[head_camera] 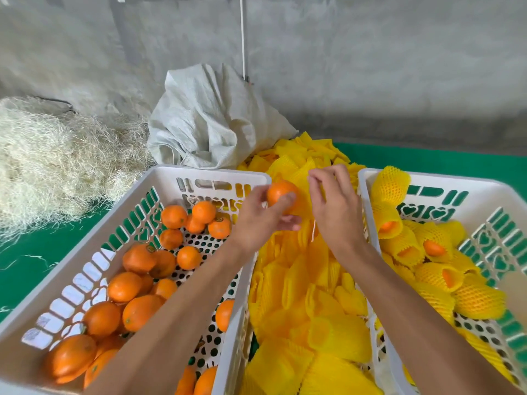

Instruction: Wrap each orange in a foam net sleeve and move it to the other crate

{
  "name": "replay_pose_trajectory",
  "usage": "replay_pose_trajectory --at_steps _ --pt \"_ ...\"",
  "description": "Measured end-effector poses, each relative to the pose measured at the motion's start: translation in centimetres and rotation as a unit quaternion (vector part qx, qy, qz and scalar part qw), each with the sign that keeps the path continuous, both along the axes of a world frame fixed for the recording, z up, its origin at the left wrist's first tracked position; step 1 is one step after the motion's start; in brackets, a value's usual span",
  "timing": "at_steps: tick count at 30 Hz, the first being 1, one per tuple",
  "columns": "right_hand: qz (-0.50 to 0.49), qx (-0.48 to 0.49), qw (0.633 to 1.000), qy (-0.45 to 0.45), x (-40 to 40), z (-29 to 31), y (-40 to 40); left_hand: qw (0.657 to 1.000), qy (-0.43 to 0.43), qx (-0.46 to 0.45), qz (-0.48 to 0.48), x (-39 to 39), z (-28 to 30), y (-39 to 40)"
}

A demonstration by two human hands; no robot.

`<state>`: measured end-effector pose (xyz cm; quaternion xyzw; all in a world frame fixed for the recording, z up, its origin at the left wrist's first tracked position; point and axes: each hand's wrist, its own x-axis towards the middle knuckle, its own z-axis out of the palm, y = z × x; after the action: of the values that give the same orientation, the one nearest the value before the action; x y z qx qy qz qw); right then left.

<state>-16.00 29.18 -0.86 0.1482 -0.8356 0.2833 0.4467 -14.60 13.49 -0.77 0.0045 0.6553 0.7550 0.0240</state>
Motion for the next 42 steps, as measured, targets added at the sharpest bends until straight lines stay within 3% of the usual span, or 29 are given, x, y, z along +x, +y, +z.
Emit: replay_pose_trajectory --at_steps 3,6,12,16,26,31,37,42 --pt "0.090 -0.014 0.995 0.027 0.2 0.1 -0.3 0.991 -0.042 0.111 -0.067 0.4 -0.5 1.4" --pt "0.174 -0.087 0.981 -0.017 0.5 0.1 -1.3 0.984 -0.028 0.164 -0.070 0.1 -0.8 0.9" --pt "0.221 -0.204 0.948 -0.106 0.1 -0.1 -1.4 0.980 0.015 0.194 -0.051 -0.2 -1.1 0.5" --pt "0.246 -0.190 0.942 -0.130 -0.1 -1.0 -1.5 0.986 0.034 0.159 -0.026 0.1 -1.1 0.5" --pt "0.283 -0.290 0.880 -0.248 -0.1 -0.8 -1.2 0.986 0.049 0.158 0.025 0.0 -1.4 0.4" --pt "0.209 -0.245 0.909 -0.266 -0.2 -0.8 -0.5 0.983 0.060 0.169 0.034 -0.1 -1.7 0.2" --pt "0.180 -0.025 0.973 -0.139 -0.2 -0.2 0.2 0.982 0.008 0.180 0.060 -0.3 -1.7 0.3" --pt "0.141 0.073 0.978 -0.134 -0.2 -0.2 0.0 0.985 -0.007 0.159 0.067 -0.3 -1.6 0.6"
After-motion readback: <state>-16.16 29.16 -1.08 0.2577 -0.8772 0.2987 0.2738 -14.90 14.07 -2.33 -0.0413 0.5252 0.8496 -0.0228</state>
